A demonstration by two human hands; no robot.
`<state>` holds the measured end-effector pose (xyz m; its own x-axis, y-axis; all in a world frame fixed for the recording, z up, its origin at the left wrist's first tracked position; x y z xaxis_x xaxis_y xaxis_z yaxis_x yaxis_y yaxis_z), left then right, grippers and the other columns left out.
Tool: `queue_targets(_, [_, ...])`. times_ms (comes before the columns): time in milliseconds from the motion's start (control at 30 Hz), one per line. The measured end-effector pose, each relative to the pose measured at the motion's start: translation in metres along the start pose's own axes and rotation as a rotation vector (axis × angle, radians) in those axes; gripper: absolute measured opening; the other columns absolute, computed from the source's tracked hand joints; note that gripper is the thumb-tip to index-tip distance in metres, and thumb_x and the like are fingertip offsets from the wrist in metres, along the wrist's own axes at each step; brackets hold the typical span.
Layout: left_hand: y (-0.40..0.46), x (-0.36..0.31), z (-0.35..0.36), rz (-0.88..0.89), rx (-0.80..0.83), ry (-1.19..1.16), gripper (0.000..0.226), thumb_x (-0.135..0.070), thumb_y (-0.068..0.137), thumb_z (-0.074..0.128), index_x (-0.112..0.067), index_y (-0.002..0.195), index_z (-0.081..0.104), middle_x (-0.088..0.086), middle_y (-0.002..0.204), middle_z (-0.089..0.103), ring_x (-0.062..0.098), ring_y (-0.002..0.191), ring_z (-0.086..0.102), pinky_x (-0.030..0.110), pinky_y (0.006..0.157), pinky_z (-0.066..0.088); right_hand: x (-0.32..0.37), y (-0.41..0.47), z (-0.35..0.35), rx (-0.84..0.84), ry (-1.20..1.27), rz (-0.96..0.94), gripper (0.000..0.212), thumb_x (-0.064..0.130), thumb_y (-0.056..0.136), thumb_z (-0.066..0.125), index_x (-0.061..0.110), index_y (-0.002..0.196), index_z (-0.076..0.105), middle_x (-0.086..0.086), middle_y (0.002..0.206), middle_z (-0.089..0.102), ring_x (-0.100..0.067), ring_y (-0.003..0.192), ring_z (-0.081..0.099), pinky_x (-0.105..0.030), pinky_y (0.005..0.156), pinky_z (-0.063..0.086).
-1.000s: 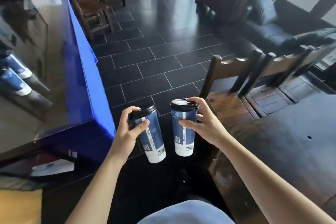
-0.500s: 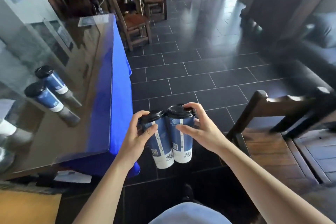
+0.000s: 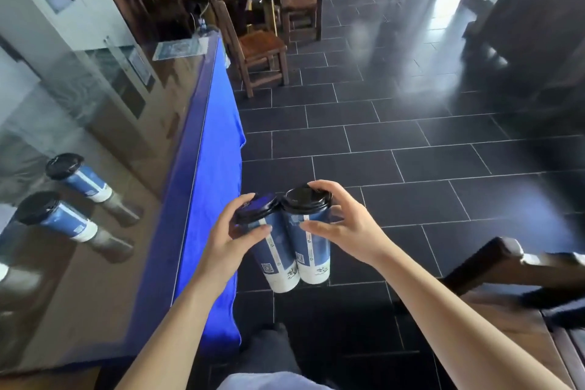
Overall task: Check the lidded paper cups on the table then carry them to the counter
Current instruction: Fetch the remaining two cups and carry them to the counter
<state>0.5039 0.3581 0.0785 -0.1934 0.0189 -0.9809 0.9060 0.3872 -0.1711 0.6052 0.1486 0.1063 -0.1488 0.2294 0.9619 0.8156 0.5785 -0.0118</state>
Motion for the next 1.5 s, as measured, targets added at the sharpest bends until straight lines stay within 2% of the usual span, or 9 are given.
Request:
queue_targets(100, [0.047, 0.001, -0.011, -0.027, -0.042, -0.025, 0.059, -0.018, 0.080, 0.089, -0.047, 0.126, 0.066, -0.008, 0.131, 0.068, 0.006, 0.115, 0.067, 0.032, 0.102, 0.050, -0.004, 0.050, -0.003, -0.005, -0.008, -0.002, 0.059, 0.017, 0.081, 0.087, 0.034, 0.129, 0.056, 0.016, 0.114, 0.070, -0.013, 0.088, 0.074, -0.024, 0.081, 0.058])
queue_targets(267, [0.138, -0.005, -0.037, -0.038, -0.031, -0.059, 0.062, -0.015, 0.078, 0.090, -0.042, 0.129, 0.067, -0.004, 0.124, 0.073, 0.017, 0.117, 0.069, 0.041, 0.104, 0.054, -0.005, 0.145, 0.001, 0.003, -0.041, 0.002, 0.058, 0.019, 0.081, 0.087, 0.035, 0.128, 0.057, 0.019, 0.113, 0.069, -0.014, 0.089, 0.074, -0.025, 0.083, 0.059])
queue_targets(433, [0.233, -0.024, -0.076, -0.033, -0.027, -0.059, 0.067, -0.035, 0.064, 0.091, -0.043, 0.126, 0.068, -0.004, 0.124, 0.073, 0.018, 0.117, 0.070, 0.048, 0.105, 0.054, 0.010, 0.254, 0.009, 0.017, -0.073, 0.002, 0.057, 0.019, 0.081, 0.086, 0.035, 0.128, 0.058, 0.016, 0.116, 0.069, -0.011, 0.093, 0.074, -0.026, 0.088, 0.058])
queue_targets(667, [0.323, -0.036, -0.122, -0.033, -0.068, -0.120, 0.055, -0.020, 0.072, 0.084, -0.044, 0.119, 0.069, -0.008, 0.120, 0.074, 0.014, 0.110, 0.071, 0.034, 0.092, 0.056, 0.021, 0.373, 0.036, 0.105, -0.096, -0.024, 0.056, 0.020, 0.081, 0.086, 0.034, 0.128, 0.058, 0.023, 0.114, 0.069, -0.006, 0.092, 0.071, -0.024, 0.087, 0.055])
queue_targets(867, [0.372, -0.037, -0.154, -0.063, -0.205, -0.167, 0.057, -0.007, 0.076, 0.087, -0.028, 0.126, 0.066, -0.012, 0.108, 0.077, 0.007, 0.098, 0.071, 0.019, 0.081, 0.055, 0.013, 0.458, 0.062, 0.246, -0.047, -0.025, 0.055, 0.023, 0.083, 0.085, 0.034, 0.129, 0.057, 0.009, 0.122, 0.068, -0.021, 0.104, 0.073, -0.049, 0.098, 0.056])
queue_targets(967, [0.388, -0.029, -0.169, -0.093, -0.296, -0.179, 0.058, 0.003, 0.077, 0.086, -0.022, 0.125, 0.067, -0.009, 0.105, 0.078, 0.009, 0.096, 0.072, 0.019, 0.079, 0.055, 0.006, 0.498, 0.077, 0.333, -0.050, -0.033, 0.055, 0.020, 0.083, 0.086, 0.035, 0.128, 0.058, 0.011, 0.120, 0.068, -0.018, 0.107, 0.071, -0.047, 0.099, 0.055])
queue_targets(1167, [0.414, -0.031, -0.194, -0.101, -0.503, -0.164, 0.062, -0.001, 0.072, 0.088, -0.026, 0.124, 0.068, -0.002, 0.117, 0.077, 0.012, 0.105, 0.072, 0.025, 0.087, 0.055, 0.002, 0.583, 0.114, 0.581, -0.033, -0.079, 0.057, 0.020, 0.081, 0.087, 0.036, 0.128, 0.059, 0.010, 0.120, 0.069, -0.020, 0.105, 0.071, -0.044, 0.100, 0.056])
queue_targets(1367, [0.430, -0.038, -0.200, -0.090, -0.701, -0.174, 0.056, -0.001, 0.082, 0.081, -0.027, 0.129, 0.064, -0.009, 0.118, 0.076, 0.005, 0.108, 0.071, 0.018, 0.086, 0.054, 0.017, 0.649, 0.143, 0.800, -0.044, -0.142, 0.057, 0.023, 0.082, 0.087, 0.036, 0.129, 0.056, 0.019, 0.117, 0.067, -0.012, 0.102, 0.068, -0.017, 0.084, 0.051])
queue_targets(1500, [0.433, -0.033, -0.210, -0.105, -0.801, -0.209, 0.061, -0.010, 0.075, 0.083, -0.026, 0.130, 0.064, -0.004, 0.124, 0.075, 0.009, 0.113, 0.071, 0.021, 0.089, 0.055, 0.018, 0.674, 0.168, 0.911, -0.087, -0.153, 0.058, 0.024, 0.082, 0.086, 0.038, 0.129, 0.055, 0.024, 0.117, 0.065, -0.008, 0.107, 0.068, -0.016, 0.087, 0.053])
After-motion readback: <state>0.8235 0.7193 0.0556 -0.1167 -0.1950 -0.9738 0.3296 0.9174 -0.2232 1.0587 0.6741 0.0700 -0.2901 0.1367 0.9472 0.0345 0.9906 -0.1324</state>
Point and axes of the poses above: each hand's wrist, its own y-axis towards the middle knuckle, its own z-axis out of the palm, x = y × z, the point moved 6 cm from there along y, towards the middle knuckle
